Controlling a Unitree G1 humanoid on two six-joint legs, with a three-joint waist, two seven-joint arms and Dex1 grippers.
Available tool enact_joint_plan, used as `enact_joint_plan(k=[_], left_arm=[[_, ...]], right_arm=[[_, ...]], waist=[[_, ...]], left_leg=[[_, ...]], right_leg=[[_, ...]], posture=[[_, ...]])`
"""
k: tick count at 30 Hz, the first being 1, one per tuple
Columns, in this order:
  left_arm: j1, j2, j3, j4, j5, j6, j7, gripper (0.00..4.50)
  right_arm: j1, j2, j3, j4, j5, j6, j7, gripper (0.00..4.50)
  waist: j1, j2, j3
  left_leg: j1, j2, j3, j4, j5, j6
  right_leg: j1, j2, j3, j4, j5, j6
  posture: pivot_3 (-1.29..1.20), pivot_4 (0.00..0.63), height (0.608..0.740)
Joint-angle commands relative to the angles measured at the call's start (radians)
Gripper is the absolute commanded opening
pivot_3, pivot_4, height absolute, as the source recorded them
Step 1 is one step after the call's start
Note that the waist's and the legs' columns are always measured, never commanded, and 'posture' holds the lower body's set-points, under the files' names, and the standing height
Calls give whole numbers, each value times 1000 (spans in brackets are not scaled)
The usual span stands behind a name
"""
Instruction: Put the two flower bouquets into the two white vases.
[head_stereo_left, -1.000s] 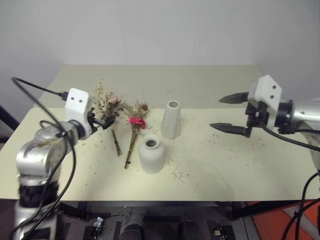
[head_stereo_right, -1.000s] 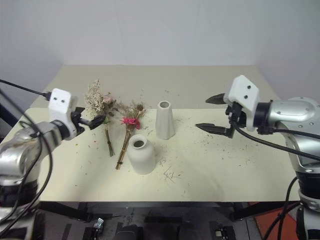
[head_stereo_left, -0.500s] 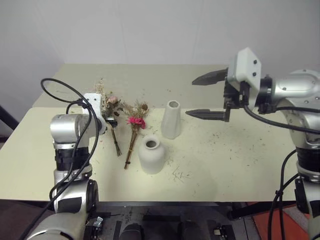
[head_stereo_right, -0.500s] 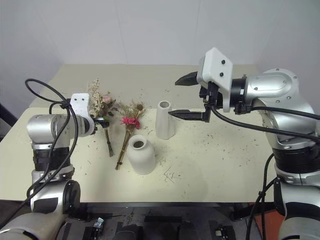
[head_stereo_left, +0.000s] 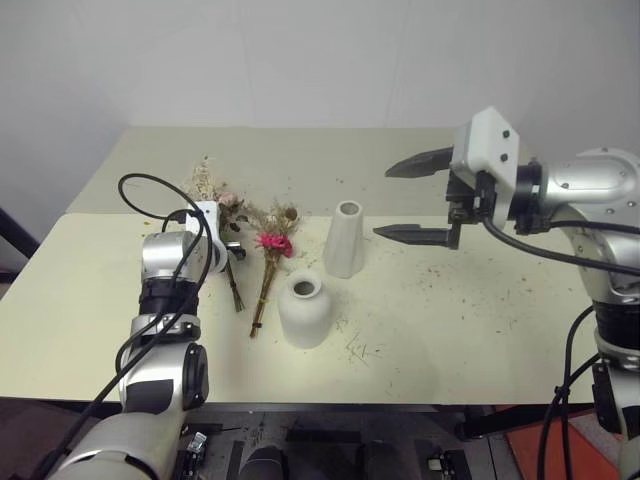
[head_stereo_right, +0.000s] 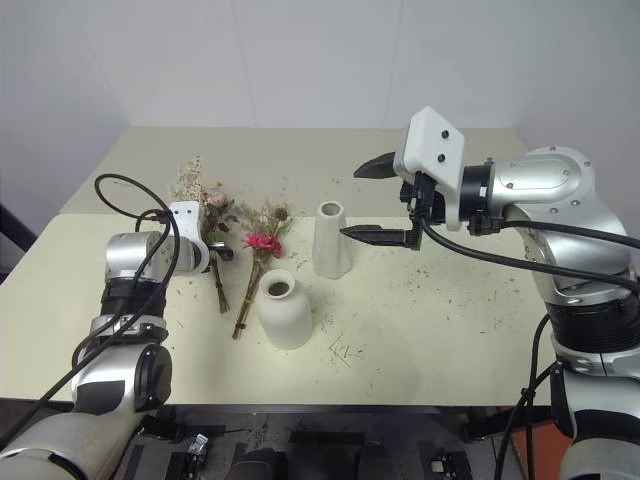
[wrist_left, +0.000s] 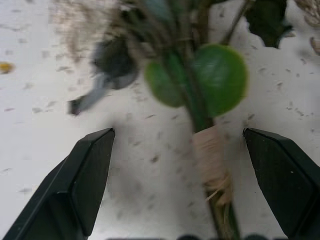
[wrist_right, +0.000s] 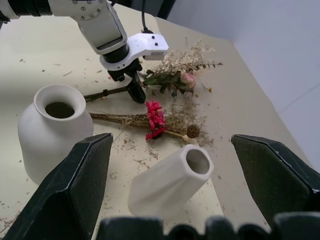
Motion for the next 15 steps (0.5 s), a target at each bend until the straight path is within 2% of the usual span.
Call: enact_joint_plan(k=[1,3,12,14,15], left_arm=[[-25,0,-7,5,-1,-35,-14,4053],[-26,-3,-2,12,0,-42,-7,3615],[-51,-8,-22,18,18,-83,9,659],[-56,-11,-31,16,28,-116,22,151],[-57,-13,-35,14,35,-136,31,151]], right_arm=[[4,-22,-53,-42,5,14,-22,4500],[12,-26,-58,-50,7,20,-28,4500],[32,-34,-69,-73,11,32,-47,4500],[38,-36,-73,-79,13,35,-51,4500],[41,-37,-74,-82,14,37,-53,4500]], waist=[[-2,0,0],[-1,0,0],[0,0,0],[1,0,0],[1,0,0]], left_leg=[[0,0,0,0,0,0],[0,0,0,0,0,0],[0,0,0,0,0,0],[0,0,0,0,0,0],[0,0,0,0,0,0]], right_leg=[[0,0,0,0,0,0],[0,0,0,0,0,0],[0,0,0,0,0,0],[0,0,0,0,0,0],[0,0,0,0,0,0]], posture=[[0,150,740],[0,150,740],[0,150,740],[0,150,740],[0,150,740]])
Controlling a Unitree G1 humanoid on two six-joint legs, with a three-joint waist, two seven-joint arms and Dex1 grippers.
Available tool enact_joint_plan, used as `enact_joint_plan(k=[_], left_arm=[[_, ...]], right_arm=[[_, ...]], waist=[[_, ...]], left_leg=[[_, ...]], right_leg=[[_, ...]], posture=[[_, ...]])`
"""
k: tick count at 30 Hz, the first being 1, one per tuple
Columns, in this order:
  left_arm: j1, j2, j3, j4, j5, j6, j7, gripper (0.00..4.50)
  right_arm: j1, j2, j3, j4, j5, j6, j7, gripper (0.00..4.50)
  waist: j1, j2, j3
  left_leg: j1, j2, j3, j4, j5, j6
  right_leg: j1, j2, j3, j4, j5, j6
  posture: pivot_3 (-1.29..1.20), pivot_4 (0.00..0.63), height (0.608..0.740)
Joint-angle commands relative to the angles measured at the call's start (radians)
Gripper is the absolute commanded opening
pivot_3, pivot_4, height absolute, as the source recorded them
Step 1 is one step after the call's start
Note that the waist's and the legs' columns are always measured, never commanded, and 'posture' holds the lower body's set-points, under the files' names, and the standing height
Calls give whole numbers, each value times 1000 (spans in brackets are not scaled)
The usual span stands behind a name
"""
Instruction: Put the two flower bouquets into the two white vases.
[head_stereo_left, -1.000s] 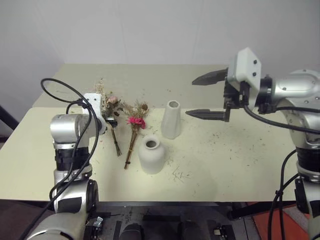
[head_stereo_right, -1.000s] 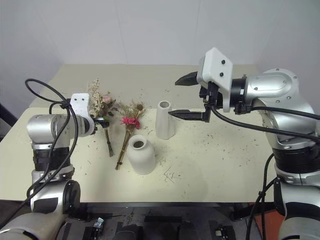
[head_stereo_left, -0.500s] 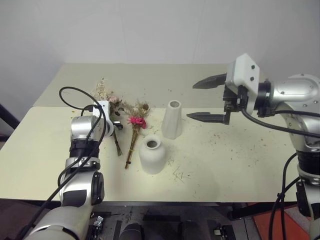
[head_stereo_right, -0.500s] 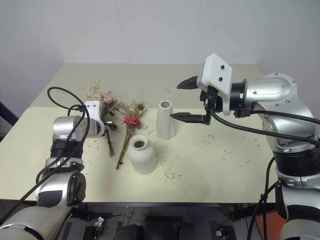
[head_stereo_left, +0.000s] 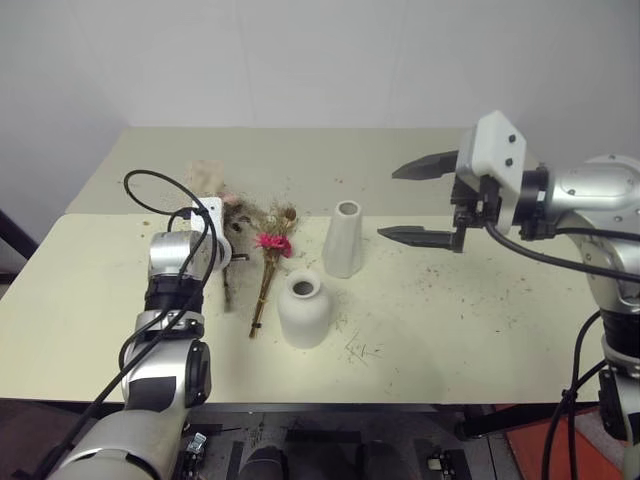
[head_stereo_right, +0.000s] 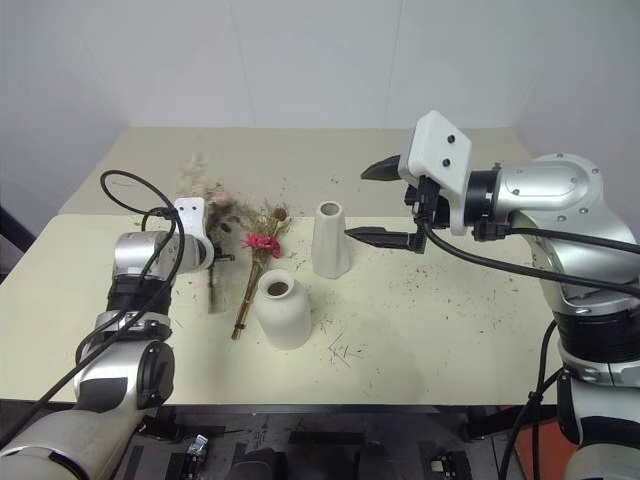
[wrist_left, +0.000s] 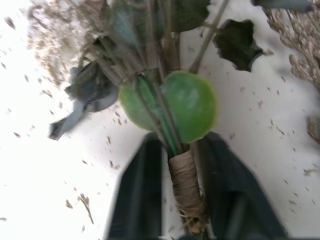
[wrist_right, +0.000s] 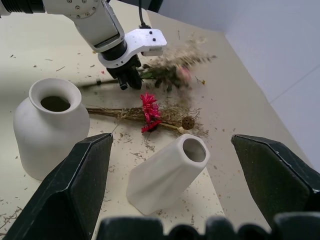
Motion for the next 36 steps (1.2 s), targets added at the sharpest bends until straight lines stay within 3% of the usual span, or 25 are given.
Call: enact_joint_plan(k=[1,7,10,16,19,23,28,36], left_arm=[[-48,1,-6,-22,19,-77,23,151],[-44,-25,49,-92,-5,-441,35,151],[-113,-21,61,-57,-23,-616,-5,151],[-219,-61,187,114,-248,-968,-368,151],[-269,-96,259,248,-365,-1048,-566,151],[-337,-115,287,434,-412,-1088,-727,151],[-394,-140,319,564,-435,-1122,-785,151],[-440,-195,342,611,-454,-1131,-886,151]], right_arm=[[0,-18,-51,-41,8,12,-21,4500],[32,-27,-79,-77,18,38,-47,4500],[54,-30,-97,-102,23,56,-64,4500],[105,-27,-141,-167,40,94,-114,4500],[140,-32,-165,-208,52,118,-146,4500],[196,-37,-206,-274,70,162,-194,4500],[258,-39,-255,-351,96,216,-253,4500],[328,-36,-302,-428,130,266,-329,4500]], waist=[[0,0,0],[1,0,0],[2,0,0],[5,0,0],[5,0,0],[1,0,0],[-3,0,0],[-2,0,0]], left_leg=[[0,0,0,0,0,0],[-1,0,0,0,0,-1],[-1,0,0,0,1,-1],[-2,0,0,0,1,-2],[-2,0,1,0,1,-2],[-2,0,0,1,1,-2],[-5,0,0,2,1,-1],[-4,0,-1,3,1,-1]], right_leg=[[0,0,0,0,0,0],[0,0,0,-1,0,0],[-1,0,0,-1,0,0],[0,-1,-1,-3,2,1],[0,-1,-1,-3,2,1],[1,0,-1,-3,2,1],[0,0,-2,-4,2,2],[0,0,-2,-3,2,2]], posture=[[0,150,740],[0,150,740],[0,150,740],[0,150,740],[0,150,740],[0,150,740],[0,150,740],[0,150,740]])
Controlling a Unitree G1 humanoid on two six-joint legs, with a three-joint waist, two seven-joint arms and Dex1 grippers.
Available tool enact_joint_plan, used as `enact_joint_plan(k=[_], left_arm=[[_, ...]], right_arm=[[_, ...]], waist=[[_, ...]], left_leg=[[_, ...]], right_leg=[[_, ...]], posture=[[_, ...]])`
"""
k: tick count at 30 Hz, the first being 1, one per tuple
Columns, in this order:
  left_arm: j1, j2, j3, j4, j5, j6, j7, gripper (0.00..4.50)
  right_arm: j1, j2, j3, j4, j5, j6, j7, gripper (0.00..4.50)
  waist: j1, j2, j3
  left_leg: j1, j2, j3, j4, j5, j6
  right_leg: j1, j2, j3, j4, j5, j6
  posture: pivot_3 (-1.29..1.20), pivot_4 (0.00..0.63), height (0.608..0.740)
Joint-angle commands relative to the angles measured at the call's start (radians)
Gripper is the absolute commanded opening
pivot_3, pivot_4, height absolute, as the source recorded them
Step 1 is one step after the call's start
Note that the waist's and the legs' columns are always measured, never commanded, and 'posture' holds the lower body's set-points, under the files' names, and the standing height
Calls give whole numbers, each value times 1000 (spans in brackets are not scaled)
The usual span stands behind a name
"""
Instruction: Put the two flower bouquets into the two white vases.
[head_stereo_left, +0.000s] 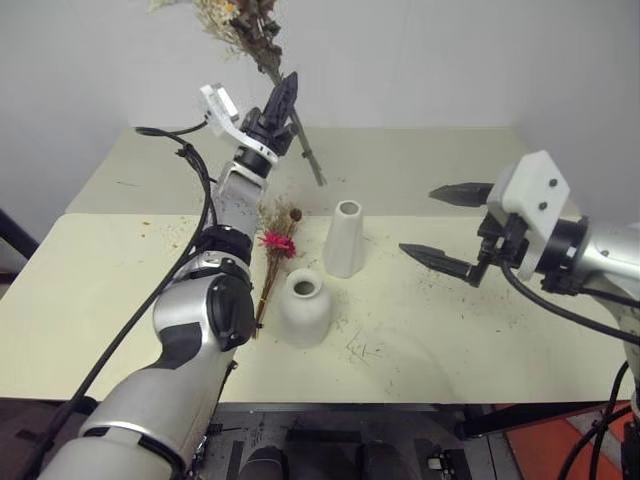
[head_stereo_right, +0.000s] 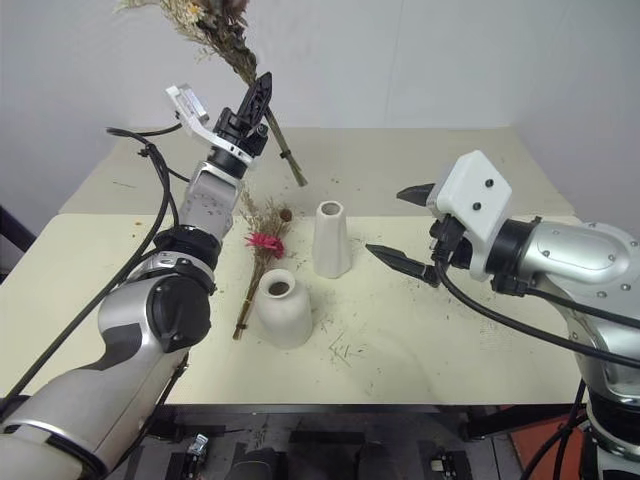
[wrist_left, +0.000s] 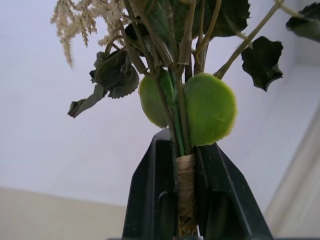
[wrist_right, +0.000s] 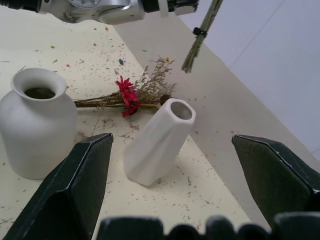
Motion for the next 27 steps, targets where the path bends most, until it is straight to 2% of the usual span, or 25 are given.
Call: enact_joint_plan(k=[1,27], left_arm=[[-46,-19,-7,0,1,-36,-43,151],[6,-76,-73,27,96,-81,-52,151]], right_arm=[[6,-9,-49,-49,21,16,-38,4500],[60,-50,-86,-77,61,28,-102,4500]], waist=[[0,0,0],[-1,0,0]], left_leg=[[0,0,0,0,0,0],[0,0,0,0,0,0]], right_leg=[[0,0,0,0,0,0],[0,0,1,0,0,0]], posture=[[0,150,740],[0,150,740]])
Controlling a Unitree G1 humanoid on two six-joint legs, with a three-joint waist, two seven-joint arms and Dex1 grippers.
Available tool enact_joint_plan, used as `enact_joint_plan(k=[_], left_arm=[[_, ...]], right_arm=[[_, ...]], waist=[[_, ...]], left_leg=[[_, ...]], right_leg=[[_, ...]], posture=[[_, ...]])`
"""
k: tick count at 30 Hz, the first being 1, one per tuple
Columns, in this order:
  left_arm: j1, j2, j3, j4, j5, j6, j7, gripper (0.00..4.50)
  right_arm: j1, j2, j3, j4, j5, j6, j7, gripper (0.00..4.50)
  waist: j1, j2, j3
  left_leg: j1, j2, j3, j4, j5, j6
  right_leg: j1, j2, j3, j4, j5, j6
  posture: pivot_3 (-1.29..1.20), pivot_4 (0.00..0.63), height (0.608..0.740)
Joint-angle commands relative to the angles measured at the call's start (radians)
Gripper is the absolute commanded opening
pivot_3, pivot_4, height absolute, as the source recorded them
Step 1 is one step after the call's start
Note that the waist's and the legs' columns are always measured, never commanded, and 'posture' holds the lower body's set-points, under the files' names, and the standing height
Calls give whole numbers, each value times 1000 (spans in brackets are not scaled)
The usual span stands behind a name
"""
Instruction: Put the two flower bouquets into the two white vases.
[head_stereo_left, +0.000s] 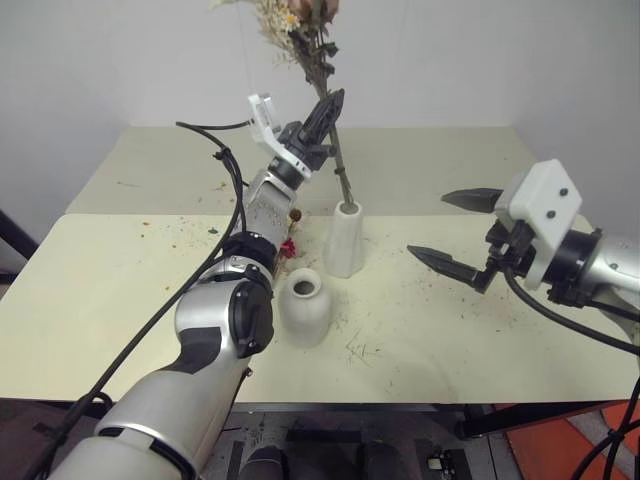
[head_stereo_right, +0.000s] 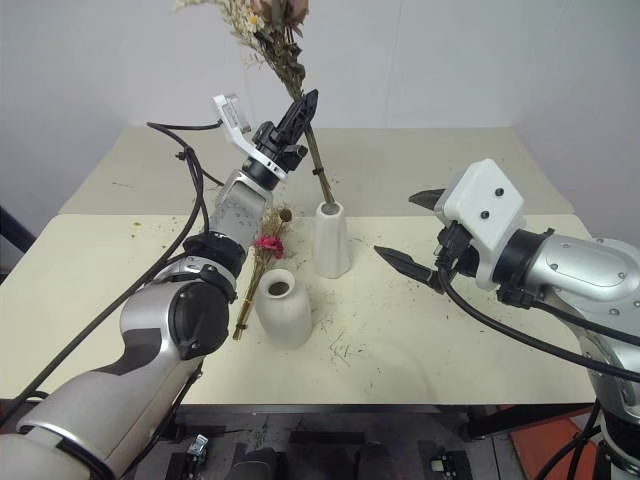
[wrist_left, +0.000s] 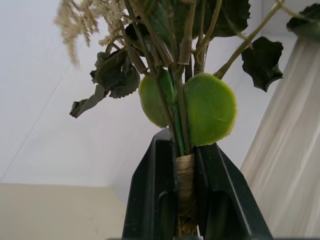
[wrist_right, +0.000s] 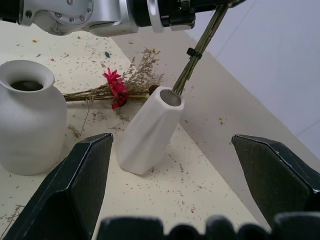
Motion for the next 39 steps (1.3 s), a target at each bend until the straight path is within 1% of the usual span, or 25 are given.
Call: enact_joint_plan(k=[1,13,26,28,32,39], left_arm=[[-5,3,-12,-2,15,-18,-3,151],[28,-15,-76,-13,70,-60,-61,151],[40,-27,-125,-11,130,-117,-72,151],[48,-28,-137,-17,146,-149,-63,151],[72,-29,-145,-28,146,-163,-117,151],[101,-31,-136,-43,135,-177,-144,151]], right_arm=[[-4,-17,-39,-26,12,0,-15,4500],[-9,-29,-34,-16,11,-4,-19,4500],[-1,-29,-36,-13,10,-4,-38,4500],[-1,-27,-35,-11,11,-6,-41,4500],[9,-19,-30,-1,6,-20,-43,4500],[18,-14,-15,15,-7,-38,-46,4500]], waist=[[1,0,0],[2,0,0],[2,0,0],[2,0,0],[2,0,0],[1,0,0]], left_leg=[[0,0,0,0,0,0],[0,0,0,0,0,0],[0,0,0,0,0,0],[0,0,0,0,0,0],[0,0,0,0,0,0],[0,0,0,0,0,0]], right_leg=[[0,0,0,0,0,0],[0,0,0,0,0,0],[0,0,0,0,0,0],[0,0,0,0,0,0],[0,0,0,0,0,0],[0,0,0,0,0,0]], posture=[[0,150,740],[0,150,740],[0,150,740],[0,150,740],[0,150,740],[0,150,740]])
